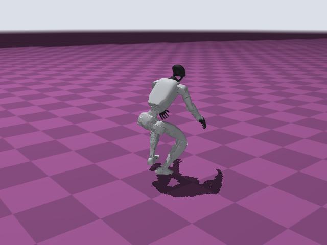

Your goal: Upper body actions

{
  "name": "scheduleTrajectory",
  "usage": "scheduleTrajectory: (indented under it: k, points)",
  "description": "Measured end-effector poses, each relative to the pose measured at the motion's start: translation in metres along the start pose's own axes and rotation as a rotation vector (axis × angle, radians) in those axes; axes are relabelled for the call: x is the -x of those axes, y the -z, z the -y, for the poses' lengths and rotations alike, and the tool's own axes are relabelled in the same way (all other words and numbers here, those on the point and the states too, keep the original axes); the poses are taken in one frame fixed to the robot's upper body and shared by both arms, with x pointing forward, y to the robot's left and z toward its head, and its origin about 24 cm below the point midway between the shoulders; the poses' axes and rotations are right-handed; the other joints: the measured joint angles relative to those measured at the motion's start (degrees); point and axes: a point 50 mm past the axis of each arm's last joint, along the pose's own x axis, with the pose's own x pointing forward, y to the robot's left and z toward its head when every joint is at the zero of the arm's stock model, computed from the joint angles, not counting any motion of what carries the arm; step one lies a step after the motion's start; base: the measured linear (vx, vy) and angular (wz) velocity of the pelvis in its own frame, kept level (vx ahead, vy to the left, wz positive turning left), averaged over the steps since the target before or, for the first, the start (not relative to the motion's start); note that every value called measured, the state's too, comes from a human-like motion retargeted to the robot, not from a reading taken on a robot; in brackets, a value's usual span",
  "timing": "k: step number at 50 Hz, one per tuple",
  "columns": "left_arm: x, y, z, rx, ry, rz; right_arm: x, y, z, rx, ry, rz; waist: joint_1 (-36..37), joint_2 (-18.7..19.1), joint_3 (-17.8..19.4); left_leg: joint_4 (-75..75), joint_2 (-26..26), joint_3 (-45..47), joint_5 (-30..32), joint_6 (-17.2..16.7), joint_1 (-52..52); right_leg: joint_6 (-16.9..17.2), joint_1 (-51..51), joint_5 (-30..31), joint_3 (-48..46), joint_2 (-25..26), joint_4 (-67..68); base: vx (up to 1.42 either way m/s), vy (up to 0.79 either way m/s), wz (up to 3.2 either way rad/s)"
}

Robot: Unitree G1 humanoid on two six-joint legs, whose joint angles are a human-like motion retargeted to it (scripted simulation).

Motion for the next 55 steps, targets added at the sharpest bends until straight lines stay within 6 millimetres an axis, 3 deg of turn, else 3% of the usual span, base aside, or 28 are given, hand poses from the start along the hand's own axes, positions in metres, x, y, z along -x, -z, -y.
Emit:
scheduleTrajectory:
  k: [2, 3, 9, 12, 15, 20, 25, 29, 32, 34, 36, 39, 42, 44, 45, 47, 50, 52, 55]
  points:
    - [-0.004, -0.022, 0.006, 0.042, -0.021, 0.049, -0.006, -0.016, 0.020, 0.047, 0.055, 0.055, 1.8, -0.4, 4.3, 7.0, 1.0, 0.9, -2.2, 1.4, -0.9, -1.8, -1.8, -2.6, 0.8, -0.7, 7.8, 0.00, 0.02, -0.13]
    - [-0.003, -0.018, 0.010, 0.054, -0.022, 0.038, -0.007, -0.015, 0.018, 0.066, 0.052, 0.052, 2.1, -0.5, 4.9, 10.1, 1.6, 1.3, -3.3, 2.0, -1.3, -2.6, -2.7, -3.6, 1.2, -0.8, 11.1, 0.02, 0.08, -0.27]
    - [0.010, 0.034, 0.015, 0.020, -0.017, -0.155, 0.001, 0.000, -0.019, 0.071, -0.002, 0.032, 2.0, -2.4, 5.9, 23.2, 5.0, 3.3, -8.3, 5.0, -1.7, -7.4, -6.5, -8.4, 2.0, -1.4, 26.4, 0.11, 0.14, -0.27]
    - [0.015, 0.046, 0.018, -0.009, -0.031, -0.182, 0.007, 0.007, -0.025, 0.083, -0.001, 0.034, 2.1, -2.8, 5.9, 24.7, 5.2, 2.8, -9.1, 5.1, -1.6, -7.9, -6.1, -9.5, 1.5, -1.0, 28.3, 0.11, 0.06, -0.14]
    - [0.011, 0.041, 0.006, -0.045, -0.064, -0.151, 0.008, 0.009, -0.015, 0.129, 0.030, 0.053, 2.0, -2.2, 5.5, 21.0, 4.3, 1.5, -7.6, 4.6, -1.4, -7.0, -4.2, -8.7, 0.2, -0.1, 24.5, 0.04, -0.05, -0.05]
    - [0.001, 0.028, -0.033, -0.062, -0.157, -0.127, 0.014, 0.023, 0.015, 0.208, 0.116, 0.016, 1.8, 0.2, 2.7, 7.2, 4.3, -2.6, -1.7, 2.1, -0.7, -2.2, 0.8, -2.9, -1.4, 3.3, 7.9, -0.09, -0.11, -0.15]
    - [0.022, 0.082, -0.050, -0.108, -0.122, -0.234, 0.057, 0.092, -0.010, 0.296, 0.009, -0.195, -0.4, 2.0, -1.3, -8.0, 3.4, -3.5, 2.5, -2.6, 8.9, 3.3, 11.5, 3.4, 1.5, 4.9, -11.2, 0.00, 0.02, 0.05]
    - [0.072, 0.159, -0.035, -0.165, -0.099, -0.430, 0.152, 0.178, -0.062, 0.279, -0.153, -0.627, -2.9, 3.3, -1.5, -27.6, -1.8, -0.1, 7.8, -3.2, 26.5, 6.9, 28.0, 9.9, 4.2, 2.5, -31.0, 0.22, 0.09, 0.55]
    - [0.130, 0.214, -0.002, -0.112, -0.079, -0.646, 0.246, 0.220, -0.098, 0.165, -0.261, -1.025, -4.7, 4.0, -1.9, -43.9, -5.9, 3.0, 14.1, -1.0, 37.8, 7.7, 39.7, 15.8, 3.3, -0.1, -47.2, 0.24, 0.01, 0.78]
    - [0.180, 0.247, 0.023, -0.056, -0.016, -0.802, 0.315, 0.232, -0.120, 0.057, -0.341, -1.266, -5.9, 4.1, -2.3, -54.5, -9.0, 5.2, 18.4, 0.6, 45.3, 8.0, 47.2, 19.6, 1.9, -2.0, -57.1, 0.26, -0.02, 0.89]
    - [0.234, 0.273, 0.041, -0.019, 0.054, -0.963, 0.382, 0.231, -0.135, -0.048, -0.409, -1.474, -6.7, 3.5, -2.5, -64.3, -12.4, 7.4, 22.1, 2.0, 52.8, 8.2, 54.1, 22.6, 0.3, -3.9, -65.3, 0.25, -0.01, 0.73]
    - [0.319, 0.300, 0.050, -0.032, 0.085, -1.212, 0.474, 0.212, -0.151, -0.141, -0.526, -1.742, -8.4, 2.5, -3.3, -76.0, -17.3, 8.8, 25.2, 3.4, 62.7, 8.4, 62.9, 25.5, -3.7, -6.3, -74.4, 0.28, 0.03, 0.67]
    - [0.412, 0.309, 0.046, -0.073, 0.056, -1.495, 0.554, 0.180, -0.153, -0.114, -0.680, -1.960, -10.6, 1.1, -6.9, -84.3, -21.4, 9.0, 27.1, 4.8, 68.9, 7.9, 68.0, 27.5, -6.7, -7.9, -80.8, 0.39, 0.14, 0.42]
    - [0.469, 0.306, 0.039, -0.119, 0.055, -1.682, 0.597, 0.155, -0.152, -0.082, -0.785, -2.068, -11.3, 0.2, -10.5, -87.1, -23.5, 8.4, 27.8, 5.4, 70.2, 7.9, 69.8, 28.1, -9.1, -8.4, -83.8, 0.41, 0.14, 0.13]
    - [0.493, 0.302, 0.036, -0.146, 0.059, -1.763, 0.613, 0.143, -0.152, -0.078, -0.830, -2.113, -11.2, -0.2, -12.0, -87.9, -24.1, 8.9, 27.9, 5.4, 70.6, 8.3, 70.4, 28.0, -10.9, -8.8, -84.6, 0.29, 0.06, 0.08]
    - [0.521, 0.294, 0.034, -0.173, 0.058, -1.869, 0.631, 0.127, -0.156, -0.125, -0.876, -2.174, -10.8, -0.7, -13.6, -88.4, -24.7, 9.0, 28.0, 5.2, 70.6, 8.2, 69.2, 27.2, -9.1, -9.6, -83.1, 0.16, 0.00, 0.21]
    - [0.539, 0.288, 0.035, -0.134, 0.028, -1.951, 0.633, 0.122, -0.160, -0.201, -0.848, -2.204, -10.1, -0.8, -12.5, -88.3, -24.9, 9.1, 28.3, 4.7, 72.1, 8.0, 70.4, 26.4, -8.9, -9.8, -81.8, 0.03, 0.00, 0.08]
    - [0.534, 0.289, 0.038, -0.085, -0.008, -1.943, 0.616, 0.135, -0.162, -0.194, -0.794, -2.151, -10.1, -0.9, -11.9, -87.8, -24.6, 9.5, 27.9, 4.5, 73.0, 8.2, 71.0, 25.9, -9.2, -9.9, -81.2, -0.05, 0.04, -0.14]
    - [0.511, 0.295, 0.044, -0.032, -0.005, -1.865, 0.570, 0.166, -0.163, -0.128, -0.712, -1.995, -10.6, -0.7, -12.8, -86.4, -23.9, 9.7, 27.1, 4.1, 72.5, 8.6, 69.4, 24.9, -7.3, -9.8, -78.8, -0.01, 0.05, -0.15]
